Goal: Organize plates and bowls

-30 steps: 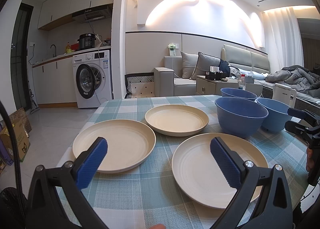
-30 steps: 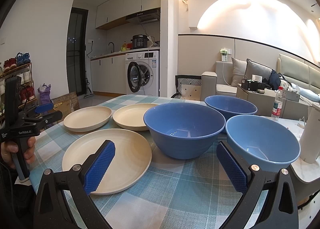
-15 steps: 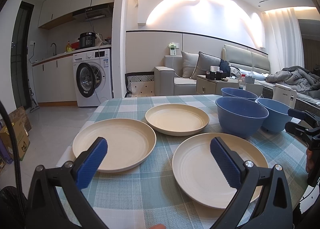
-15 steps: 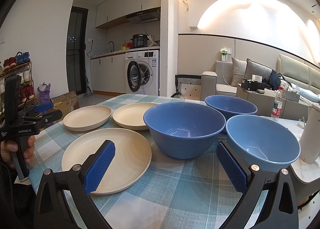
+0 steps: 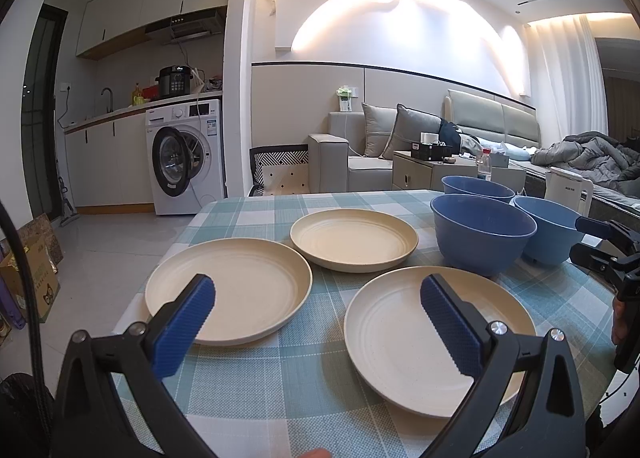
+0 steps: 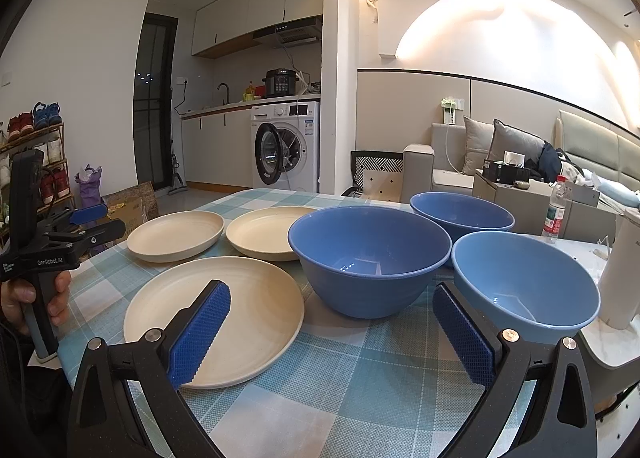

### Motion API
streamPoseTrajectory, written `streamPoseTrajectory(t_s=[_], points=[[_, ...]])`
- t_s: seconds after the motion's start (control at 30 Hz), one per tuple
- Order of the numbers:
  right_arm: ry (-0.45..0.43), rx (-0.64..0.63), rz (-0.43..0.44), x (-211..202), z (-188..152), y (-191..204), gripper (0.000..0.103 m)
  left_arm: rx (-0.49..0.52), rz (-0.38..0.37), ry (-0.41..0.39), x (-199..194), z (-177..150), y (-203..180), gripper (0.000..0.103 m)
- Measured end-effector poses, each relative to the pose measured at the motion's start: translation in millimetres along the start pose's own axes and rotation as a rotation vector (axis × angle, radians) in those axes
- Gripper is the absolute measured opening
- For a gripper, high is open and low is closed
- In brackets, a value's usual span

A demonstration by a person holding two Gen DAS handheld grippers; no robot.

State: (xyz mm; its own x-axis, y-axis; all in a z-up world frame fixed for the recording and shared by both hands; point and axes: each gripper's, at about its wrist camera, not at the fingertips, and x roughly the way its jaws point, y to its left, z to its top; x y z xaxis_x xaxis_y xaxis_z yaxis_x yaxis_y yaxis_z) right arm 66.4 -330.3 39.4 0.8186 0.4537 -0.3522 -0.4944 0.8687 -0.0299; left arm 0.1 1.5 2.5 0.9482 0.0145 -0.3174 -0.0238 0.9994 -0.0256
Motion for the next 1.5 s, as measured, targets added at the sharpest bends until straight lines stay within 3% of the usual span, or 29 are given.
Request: streamPoseTrajectory(t_s=[0.87,1.5], points=[[0.038,0.000,-0.027,11,0,-2,0.103,-0.026,-0.015,0.022,2,-1,4,0.103],[0.114,-0.018,0.038,31,20,27,0.103,-0.030,0.019,0.096,10,7,11,0.103]])
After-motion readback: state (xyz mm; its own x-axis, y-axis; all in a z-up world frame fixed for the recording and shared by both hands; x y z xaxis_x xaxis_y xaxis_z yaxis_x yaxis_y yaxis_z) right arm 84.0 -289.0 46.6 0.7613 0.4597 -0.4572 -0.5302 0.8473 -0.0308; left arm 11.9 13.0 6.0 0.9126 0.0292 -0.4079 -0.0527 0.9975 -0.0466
